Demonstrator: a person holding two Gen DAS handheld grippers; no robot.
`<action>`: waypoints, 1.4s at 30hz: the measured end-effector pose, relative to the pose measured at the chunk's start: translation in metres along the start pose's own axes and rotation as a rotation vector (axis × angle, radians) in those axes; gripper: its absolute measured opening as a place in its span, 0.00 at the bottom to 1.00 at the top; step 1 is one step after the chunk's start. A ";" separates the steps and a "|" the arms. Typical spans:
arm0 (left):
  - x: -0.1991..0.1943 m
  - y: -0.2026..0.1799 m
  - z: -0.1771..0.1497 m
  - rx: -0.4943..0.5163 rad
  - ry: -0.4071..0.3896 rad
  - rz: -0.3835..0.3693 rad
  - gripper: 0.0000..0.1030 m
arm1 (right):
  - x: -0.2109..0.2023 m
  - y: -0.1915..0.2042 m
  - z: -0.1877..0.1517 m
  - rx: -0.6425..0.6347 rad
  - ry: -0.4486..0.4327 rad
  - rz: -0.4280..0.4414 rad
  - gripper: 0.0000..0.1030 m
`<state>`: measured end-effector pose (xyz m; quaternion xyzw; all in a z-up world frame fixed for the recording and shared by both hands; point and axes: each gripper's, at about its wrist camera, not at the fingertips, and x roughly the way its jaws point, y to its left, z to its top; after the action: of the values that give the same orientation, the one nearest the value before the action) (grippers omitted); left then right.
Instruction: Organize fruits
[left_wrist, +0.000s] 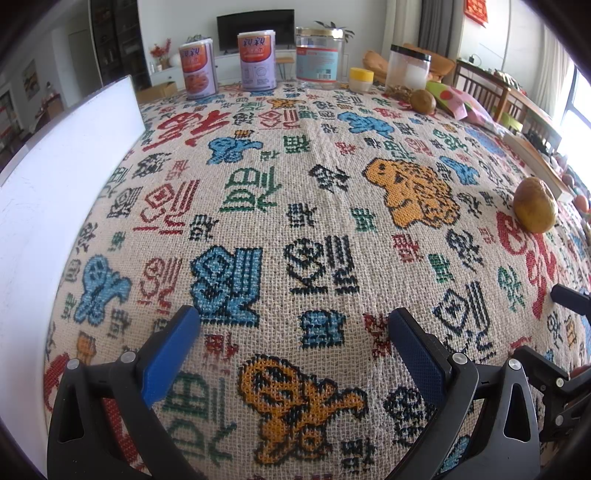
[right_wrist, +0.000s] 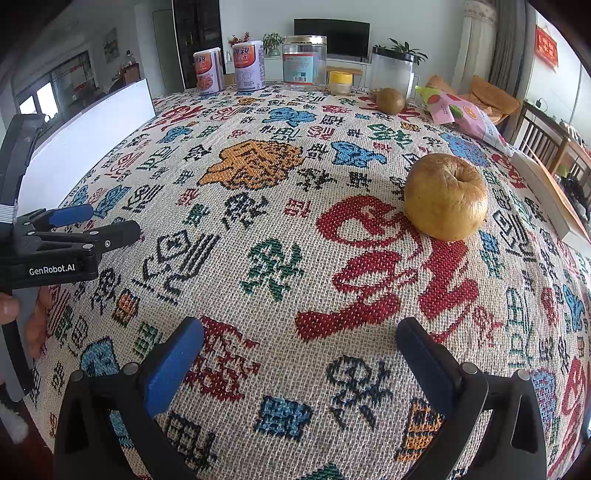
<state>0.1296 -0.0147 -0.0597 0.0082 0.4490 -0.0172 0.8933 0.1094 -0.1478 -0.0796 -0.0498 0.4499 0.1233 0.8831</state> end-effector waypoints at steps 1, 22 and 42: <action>0.000 0.000 0.000 0.000 0.000 0.000 0.99 | 0.000 0.000 0.000 0.000 0.000 0.000 1.00; 0.000 0.000 0.000 0.000 0.000 0.000 0.99 | 0.000 0.000 0.000 0.000 0.000 0.000 1.00; -0.016 -0.028 0.001 0.044 -0.027 -0.080 0.99 | -0.041 -0.065 -0.017 0.195 -0.060 -0.164 1.00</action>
<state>0.1198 -0.0429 -0.0468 0.0099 0.4365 -0.0628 0.8975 0.0905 -0.2211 -0.0581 0.0037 0.4276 0.0078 0.9039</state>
